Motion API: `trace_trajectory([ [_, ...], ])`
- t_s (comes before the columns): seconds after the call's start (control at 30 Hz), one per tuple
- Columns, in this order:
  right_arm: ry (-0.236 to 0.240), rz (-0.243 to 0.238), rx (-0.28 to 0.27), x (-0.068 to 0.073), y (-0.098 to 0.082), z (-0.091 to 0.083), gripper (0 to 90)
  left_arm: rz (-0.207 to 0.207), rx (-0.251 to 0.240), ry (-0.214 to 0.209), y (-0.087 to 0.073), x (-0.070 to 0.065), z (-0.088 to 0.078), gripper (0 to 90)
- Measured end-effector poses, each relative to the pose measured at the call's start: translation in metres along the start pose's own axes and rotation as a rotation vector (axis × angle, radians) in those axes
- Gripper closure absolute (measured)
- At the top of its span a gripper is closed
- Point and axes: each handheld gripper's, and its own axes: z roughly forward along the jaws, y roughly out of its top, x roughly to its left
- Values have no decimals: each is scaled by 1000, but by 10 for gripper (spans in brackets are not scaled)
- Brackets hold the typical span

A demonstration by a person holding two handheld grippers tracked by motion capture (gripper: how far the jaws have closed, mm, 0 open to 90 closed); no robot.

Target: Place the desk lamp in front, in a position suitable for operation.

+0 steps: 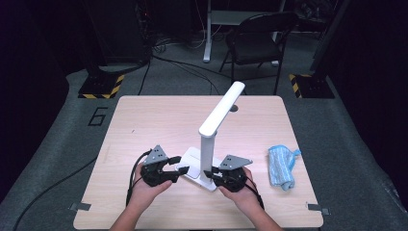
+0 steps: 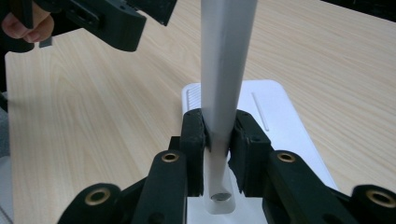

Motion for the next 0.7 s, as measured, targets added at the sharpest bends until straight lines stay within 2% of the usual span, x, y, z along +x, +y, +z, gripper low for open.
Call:
trace_trajectory([
  [0.03, -2, 9, 5, 2, 0, 0, 756, 10, -2, 2, 0, 0, -1, 463],
  [0.07, 2, 14, 5, 4, 0, 1, 755, -6, 3, -3, -1, -2, -2, 461],
  [0.13, 17, 6, -10, 7, 1, 5, 754, 17, 3, 3, -1, -2, -4, 459],
  [0.17, 23, -1, 1, 8, 1, 5, 752, 13, 3, 2, -1, -3, -5, 458],
  [0.27, 36, 24, -15, 15, 1, 10, 742, 5, 1, -2, -3, -5, -9, 459],
  [0.4, 53, 16, -20, 21, 2, 15, 717, 4, -15, -1, -4, -9, -15, 456],
  [0.5, 66, 3, -7, 25, 2, 16, 647, 12, -28, -8, -2, -11, -18, 433],
  [0.53, 67, -5, -9, 26, 2, 17, 627, -8, -32, -14, -1, -14, -19, 427],
  [0.6, 63, -14, -5, 28, 2, 16, 594, 16, -38, -23, 1, -16, -18, 418],
  [0.7, 57, -18, -11, 27, 0, 13, 547, 23, -23, -37, 3, -19, -14, 413],
])
